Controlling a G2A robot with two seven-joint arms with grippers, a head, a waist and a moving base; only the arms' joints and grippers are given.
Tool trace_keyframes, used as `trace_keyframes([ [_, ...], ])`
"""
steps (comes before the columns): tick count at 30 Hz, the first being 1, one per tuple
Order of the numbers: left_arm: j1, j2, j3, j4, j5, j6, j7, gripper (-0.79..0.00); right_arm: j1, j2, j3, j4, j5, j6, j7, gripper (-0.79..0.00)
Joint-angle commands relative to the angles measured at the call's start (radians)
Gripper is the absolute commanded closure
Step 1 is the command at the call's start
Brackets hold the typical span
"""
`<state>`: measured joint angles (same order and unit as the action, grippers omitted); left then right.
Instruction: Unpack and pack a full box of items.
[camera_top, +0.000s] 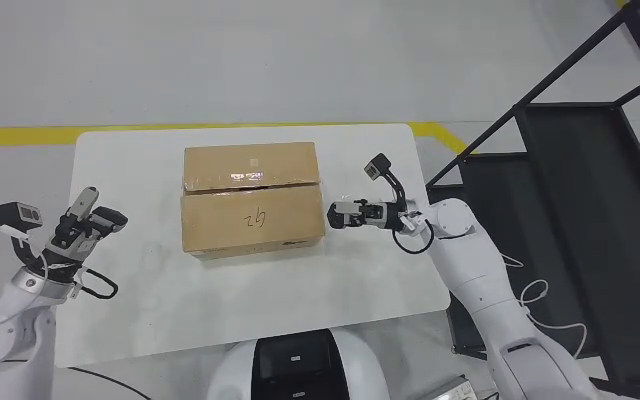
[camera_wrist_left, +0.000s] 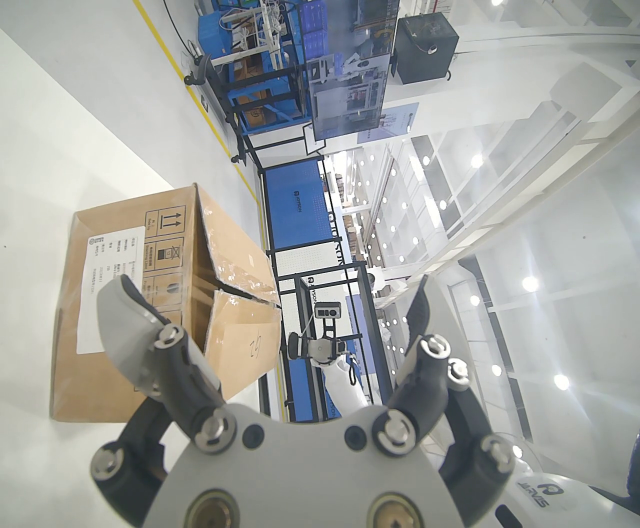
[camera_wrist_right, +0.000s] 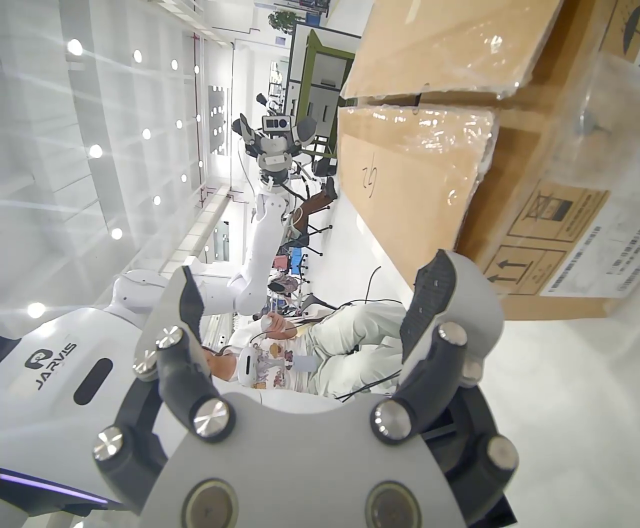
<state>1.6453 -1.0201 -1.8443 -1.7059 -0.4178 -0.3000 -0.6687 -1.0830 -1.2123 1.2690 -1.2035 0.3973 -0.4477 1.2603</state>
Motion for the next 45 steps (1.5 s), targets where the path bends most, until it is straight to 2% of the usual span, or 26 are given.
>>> trace_keyframes([
  [1,0.000,0.000,0.000,0.000,0.000,0.000,0.000,-0.785,0.005,0.002,-0.006,0.008,-0.017,-0.011,0.001,-0.785],
  [6,0.000,0.000,0.000,0.000,0.000,0.000,0.000,-0.785,0.065,0.003,-0.030,0.098,-0.094,-0.092,0.019,-0.785],
  [13,0.000,0.000,0.000,0.000,0.000,0.000,0.000,-0.785,0.149,0.001,-0.083,0.174,-0.154,-0.166,-0.053,-0.785],
  [25,0.000,0.000,0.000,0.000,0.000,0.000,0.000,-0.785,0.261,-0.025,-0.231,0.281,-0.091,-0.241,-0.129,-0.785],
  [35,0.000,0.000,0.000,0.000,0.000,0.000,0.000,-0.785,0.276,-0.010,-0.258,0.248,0.053,-0.212,-0.100,-0.785],
  [45,0.000,0.000,0.000,0.000,0.000,0.000,0.000,-0.785,0.211,0.029,-0.242,0.082,0.255,-0.084,0.029,-0.785],
])
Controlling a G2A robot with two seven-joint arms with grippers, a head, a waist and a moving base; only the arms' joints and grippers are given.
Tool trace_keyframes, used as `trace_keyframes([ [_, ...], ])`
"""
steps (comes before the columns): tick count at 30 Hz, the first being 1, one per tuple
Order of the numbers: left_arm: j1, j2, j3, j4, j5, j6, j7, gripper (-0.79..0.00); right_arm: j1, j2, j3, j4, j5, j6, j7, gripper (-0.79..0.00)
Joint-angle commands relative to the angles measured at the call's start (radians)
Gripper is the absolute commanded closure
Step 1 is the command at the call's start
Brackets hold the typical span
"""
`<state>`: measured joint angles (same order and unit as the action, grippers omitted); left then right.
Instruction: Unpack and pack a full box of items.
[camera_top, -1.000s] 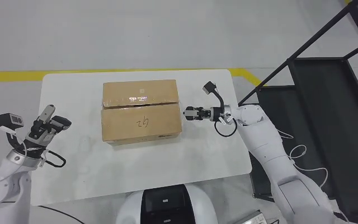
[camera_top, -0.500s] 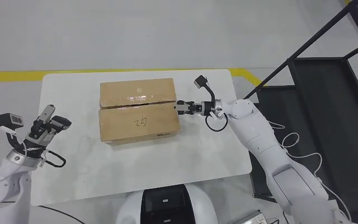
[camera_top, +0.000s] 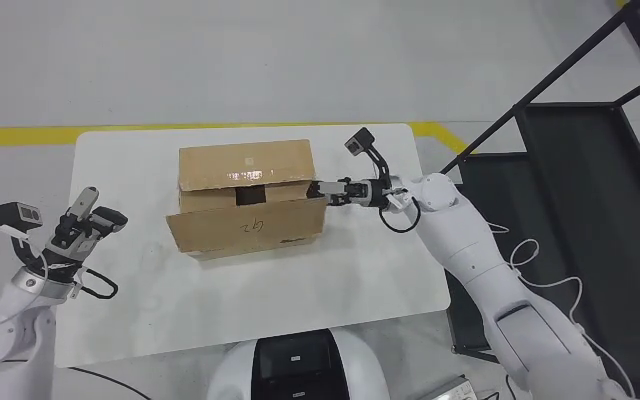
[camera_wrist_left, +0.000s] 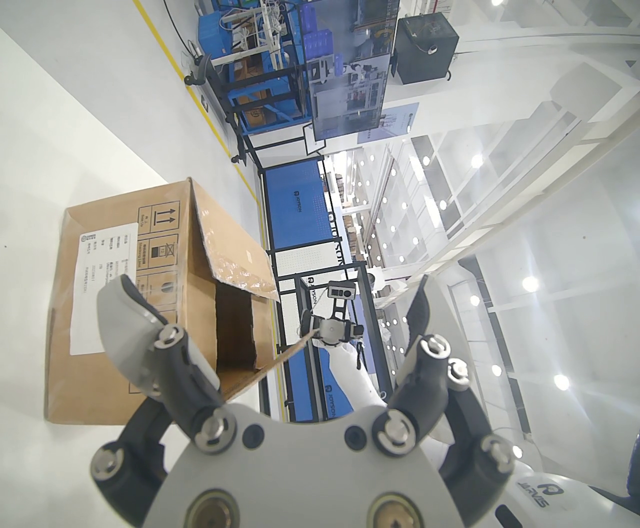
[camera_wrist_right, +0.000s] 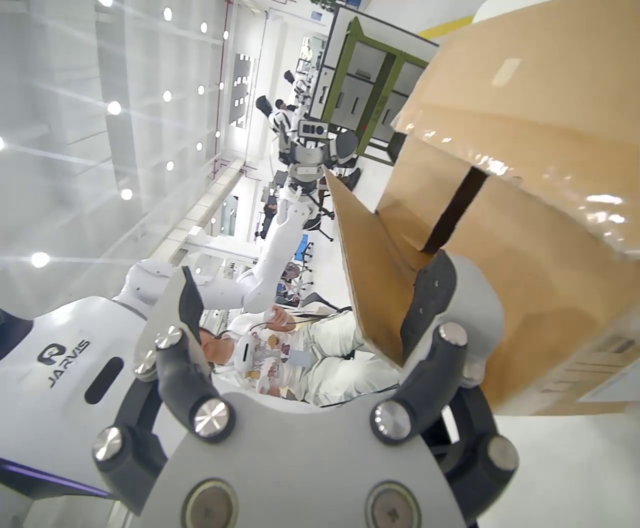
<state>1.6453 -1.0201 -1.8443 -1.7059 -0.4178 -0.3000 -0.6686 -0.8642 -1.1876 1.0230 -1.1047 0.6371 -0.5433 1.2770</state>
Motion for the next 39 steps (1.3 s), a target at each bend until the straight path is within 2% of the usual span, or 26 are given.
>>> trace_keyframes([
  [1,0.000,0.000,0.000,0.000,0.000,0.000,0.000,-0.785,-0.018,0.009,0.009,-0.036,0.026,0.028,0.028,-0.785],
  [13,0.005,-0.004,0.010,-0.011,0.008,0.005,0.019,-0.785,-0.166,0.058,-0.006,-0.258,-0.017,0.165,0.165,-0.785],
  [19,0.001,-0.005,0.003,-0.005,0.007,0.001,0.029,-0.785,-0.230,0.066,-0.048,-0.293,-0.089,0.154,0.153,-0.785],
  [23,0.001,-0.005,0.003,-0.005,0.007,0.001,0.029,-0.785,-0.249,0.072,-0.077,-0.305,-0.194,0.137,0.137,-0.785],
  [28,0.001,-0.005,0.003,-0.005,0.007,0.001,0.029,-0.785,-0.271,0.076,-0.092,-0.308,-0.316,0.093,0.075,-0.785],
  [32,0.001,-0.005,0.003,-0.005,0.007,0.001,0.029,-0.785,-0.293,0.079,-0.098,-0.305,-0.438,0.067,-0.030,-0.785],
  [39,0.001,-0.005,0.003,-0.005,0.007,0.001,0.029,-0.785,-0.331,0.080,-0.093,-0.282,-0.551,0.063,-0.215,-0.785],
])
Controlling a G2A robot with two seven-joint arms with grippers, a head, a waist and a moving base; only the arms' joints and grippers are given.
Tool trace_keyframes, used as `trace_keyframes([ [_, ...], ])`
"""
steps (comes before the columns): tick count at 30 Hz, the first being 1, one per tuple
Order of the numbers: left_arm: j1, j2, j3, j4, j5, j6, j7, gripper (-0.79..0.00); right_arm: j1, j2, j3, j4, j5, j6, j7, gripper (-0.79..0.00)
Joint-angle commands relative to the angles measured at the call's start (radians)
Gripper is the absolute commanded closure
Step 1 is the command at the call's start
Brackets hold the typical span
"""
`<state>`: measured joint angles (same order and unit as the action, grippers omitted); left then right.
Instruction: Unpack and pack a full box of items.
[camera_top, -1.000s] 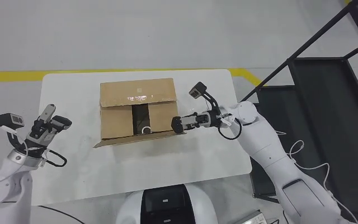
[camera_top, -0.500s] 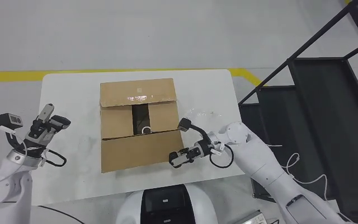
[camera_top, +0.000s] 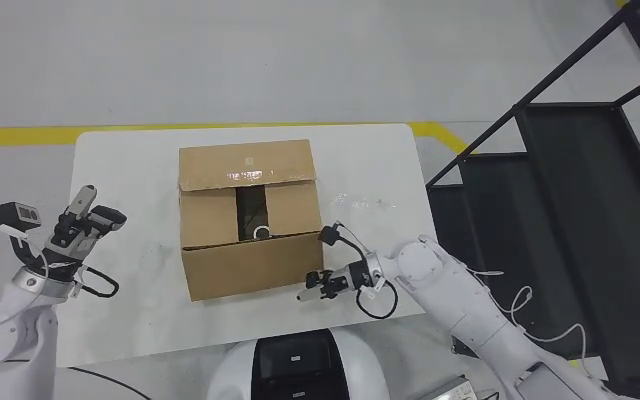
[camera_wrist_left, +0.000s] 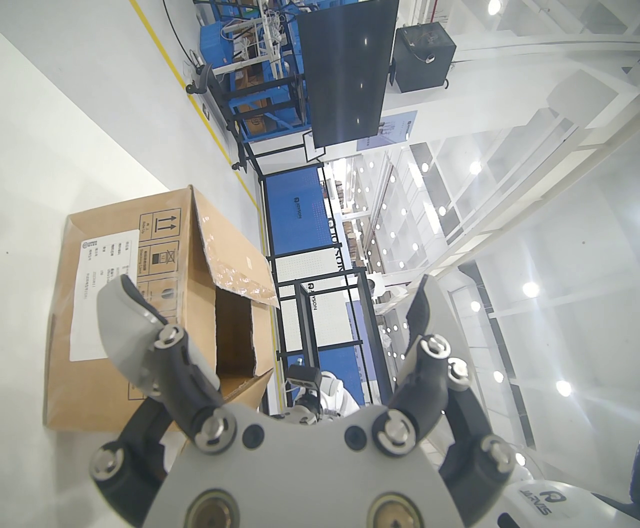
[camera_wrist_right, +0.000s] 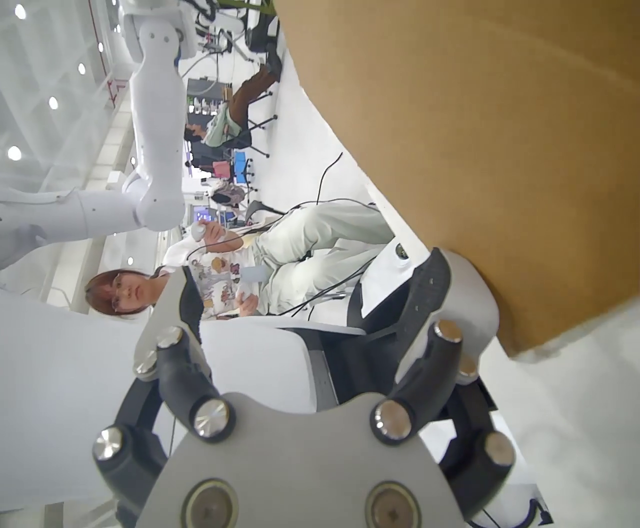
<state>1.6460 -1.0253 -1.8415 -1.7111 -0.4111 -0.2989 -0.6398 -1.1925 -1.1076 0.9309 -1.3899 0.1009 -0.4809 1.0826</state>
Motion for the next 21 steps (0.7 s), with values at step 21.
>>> trace_keyframes([
  [21,0.000,0.000,0.000,0.000,0.000,0.000,0.000,-0.785,0.087,-0.001,0.090,0.028,0.252,0.087,-0.087,-0.785],
])
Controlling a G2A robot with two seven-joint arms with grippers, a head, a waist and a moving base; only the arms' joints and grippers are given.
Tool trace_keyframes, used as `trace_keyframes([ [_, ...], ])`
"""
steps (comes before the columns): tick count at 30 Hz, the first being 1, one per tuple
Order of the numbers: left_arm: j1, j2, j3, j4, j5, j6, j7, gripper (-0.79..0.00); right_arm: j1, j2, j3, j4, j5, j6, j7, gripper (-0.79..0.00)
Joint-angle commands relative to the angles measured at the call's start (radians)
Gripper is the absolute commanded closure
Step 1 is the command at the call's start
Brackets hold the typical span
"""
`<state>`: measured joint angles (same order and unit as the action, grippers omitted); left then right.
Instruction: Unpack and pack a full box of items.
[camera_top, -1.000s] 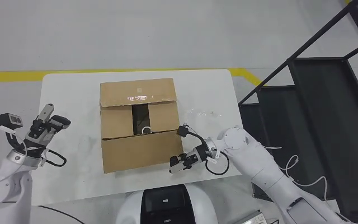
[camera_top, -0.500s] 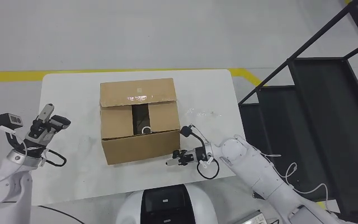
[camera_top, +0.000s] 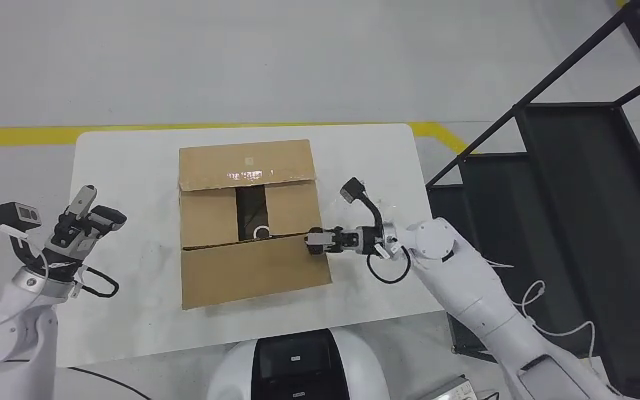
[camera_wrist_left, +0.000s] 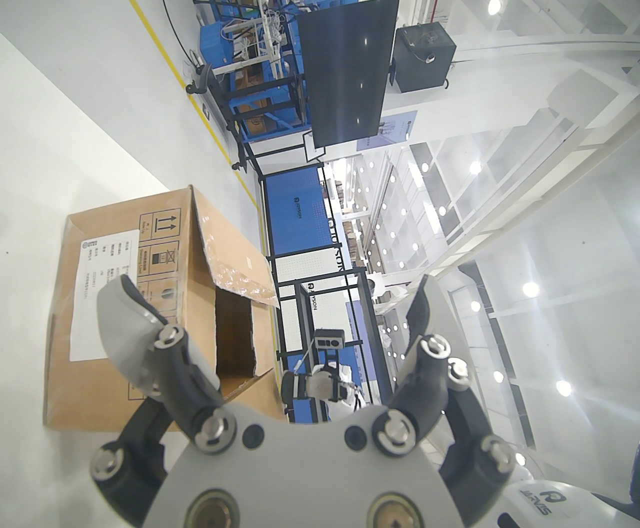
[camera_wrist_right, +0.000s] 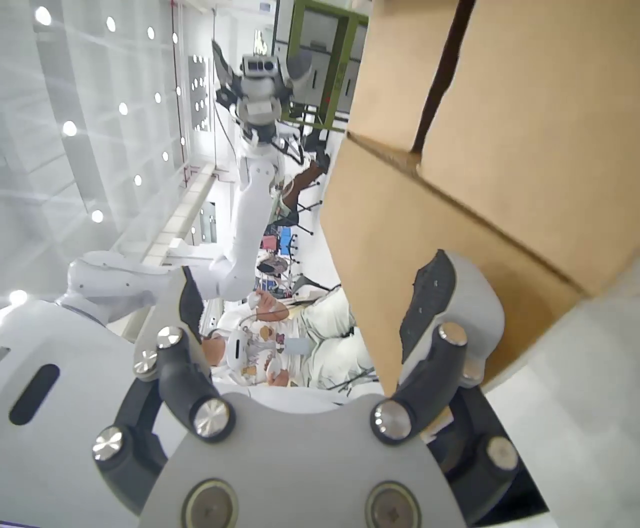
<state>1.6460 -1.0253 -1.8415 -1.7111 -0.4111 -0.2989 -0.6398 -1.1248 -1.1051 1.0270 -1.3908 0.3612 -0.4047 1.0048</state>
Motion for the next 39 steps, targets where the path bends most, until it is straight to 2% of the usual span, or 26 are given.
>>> trace_keyframes([
  [1,0.000,0.000,0.000,0.000,0.000,0.000,0.000,-0.785,0.038,-0.008,-0.017,0.063,-0.009,0.020,-0.024,-0.785],
  [5,0.000,0.000,0.000,0.000,0.000,0.000,0.000,-0.785,0.107,-0.036,-0.072,0.177,0.013,0.002,-0.061,-0.785],
  [10,0.000,0.000,0.000,0.000,0.000,0.000,0.000,-0.785,0.179,-0.070,-0.110,0.289,0.050,-0.082,-0.123,-0.785],
  [16,0.000,0.000,0.000,0.000,0.000,0.000,0.000,-0.785,0.250,-0.098,-0.137,0.336,0.104,-0.138,-0.101,-0.785],
  [21,0.000,0.000,0.000,0.000,0.000,0.000,0.000,-0.785,0.274,-0.103,-0.130,0.339,0.114,-0.141,-0.066,-0.785],
  [27,0.000,0.000,0.000,0.000,0.000,0.000,0.000,-0.785,0.288,-0.112,-0.138,0.387,0.114,-0.083,-0.060,-0.785],
  [32,-0.022,-0.001,0.023,0.017,0.082,0.013,0.041,-0.785,0.281,-0.115,-0.115,0.348,0.195,-0.092,-0.025,-0.785],
  [39,-0.109,-0.008,0.101,0.164,0.190,-0.001,0.117,-0.785,0.228,-0.080,-0.004,0.203,0.259,-0.012,0.085,-0.785],
])
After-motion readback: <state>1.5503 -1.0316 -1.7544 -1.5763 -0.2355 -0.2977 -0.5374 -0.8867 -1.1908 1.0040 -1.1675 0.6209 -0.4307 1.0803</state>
